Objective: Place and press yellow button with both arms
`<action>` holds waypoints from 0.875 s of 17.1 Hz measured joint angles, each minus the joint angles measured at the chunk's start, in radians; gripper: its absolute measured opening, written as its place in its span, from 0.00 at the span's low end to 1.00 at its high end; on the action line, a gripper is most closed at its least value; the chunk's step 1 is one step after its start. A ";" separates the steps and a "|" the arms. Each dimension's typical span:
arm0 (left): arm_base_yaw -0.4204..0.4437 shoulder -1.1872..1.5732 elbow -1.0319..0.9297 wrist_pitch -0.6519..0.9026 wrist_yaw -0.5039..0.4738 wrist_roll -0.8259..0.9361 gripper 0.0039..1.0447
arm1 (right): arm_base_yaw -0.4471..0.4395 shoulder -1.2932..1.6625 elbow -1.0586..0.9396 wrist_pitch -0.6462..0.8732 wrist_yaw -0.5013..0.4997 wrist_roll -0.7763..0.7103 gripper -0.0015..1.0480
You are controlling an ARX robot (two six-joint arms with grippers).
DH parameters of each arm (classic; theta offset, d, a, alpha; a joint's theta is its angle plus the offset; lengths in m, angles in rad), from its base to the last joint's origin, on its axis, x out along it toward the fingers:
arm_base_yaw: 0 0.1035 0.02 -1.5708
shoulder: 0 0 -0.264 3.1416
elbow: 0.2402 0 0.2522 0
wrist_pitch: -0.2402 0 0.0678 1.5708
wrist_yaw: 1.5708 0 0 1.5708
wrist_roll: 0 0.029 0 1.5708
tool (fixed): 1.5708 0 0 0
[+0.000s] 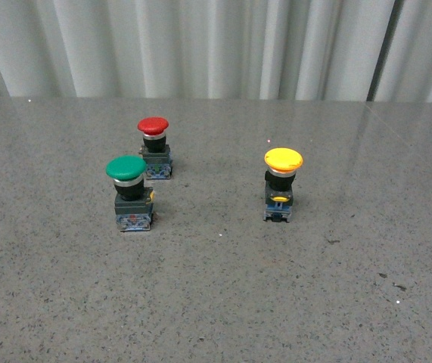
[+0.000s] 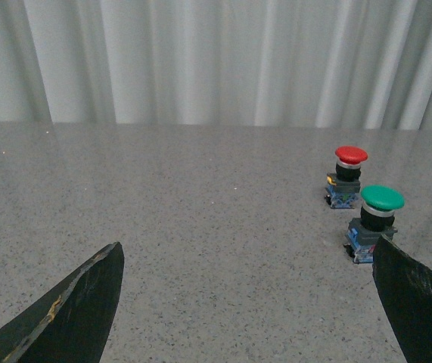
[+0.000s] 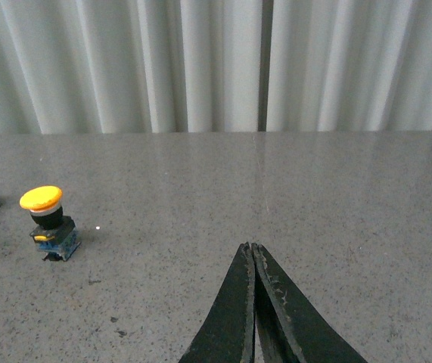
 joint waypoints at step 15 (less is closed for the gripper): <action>0.000 0.000 0.000 0.000 0.000 0.000 0.94 | 0.000 -0.141 0.000 -0.137 0.000 0.000 0.56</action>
